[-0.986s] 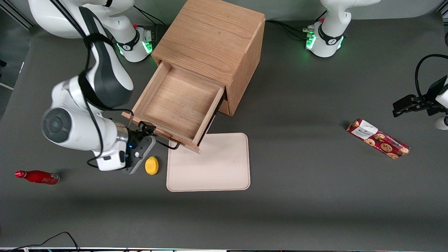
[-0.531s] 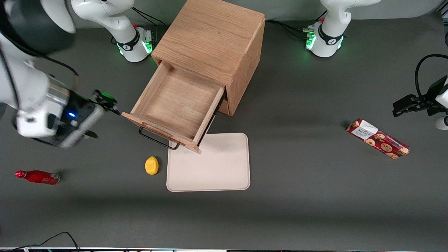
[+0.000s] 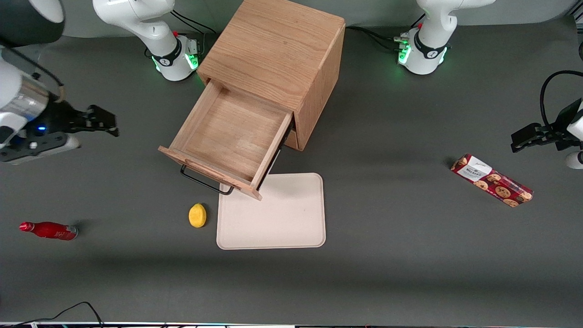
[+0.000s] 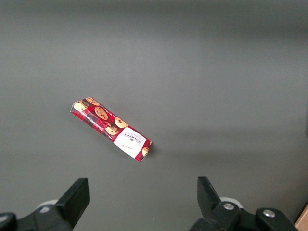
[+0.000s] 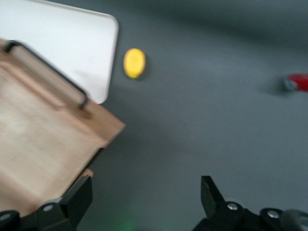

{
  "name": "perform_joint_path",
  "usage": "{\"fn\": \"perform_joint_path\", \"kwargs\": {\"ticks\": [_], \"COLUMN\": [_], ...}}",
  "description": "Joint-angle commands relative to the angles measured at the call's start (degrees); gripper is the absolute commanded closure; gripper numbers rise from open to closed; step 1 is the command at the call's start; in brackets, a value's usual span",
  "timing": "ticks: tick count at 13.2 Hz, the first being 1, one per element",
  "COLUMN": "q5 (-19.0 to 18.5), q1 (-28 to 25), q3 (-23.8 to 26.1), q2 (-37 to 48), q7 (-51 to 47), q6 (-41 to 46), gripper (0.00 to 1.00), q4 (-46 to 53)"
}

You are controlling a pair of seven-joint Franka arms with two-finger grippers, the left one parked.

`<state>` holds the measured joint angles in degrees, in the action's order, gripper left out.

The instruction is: Open upper drawer

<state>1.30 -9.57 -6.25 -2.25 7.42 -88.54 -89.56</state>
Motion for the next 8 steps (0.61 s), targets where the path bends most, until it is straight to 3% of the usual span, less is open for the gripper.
{"fn": "perform_joint_path", "kwargs": {"ticks": [1, 8], "q5": [-2.5, -3.7], "q1": [4.7, 6.8], "q3": [1.0, 0.0], "q2": [8.3, 5.2], "q7": [-1.7, -1.3], "q6": [-8.0, -8.2], "gripper": [0.00, 0.00], "q4": [-13.8, -11.4]}}
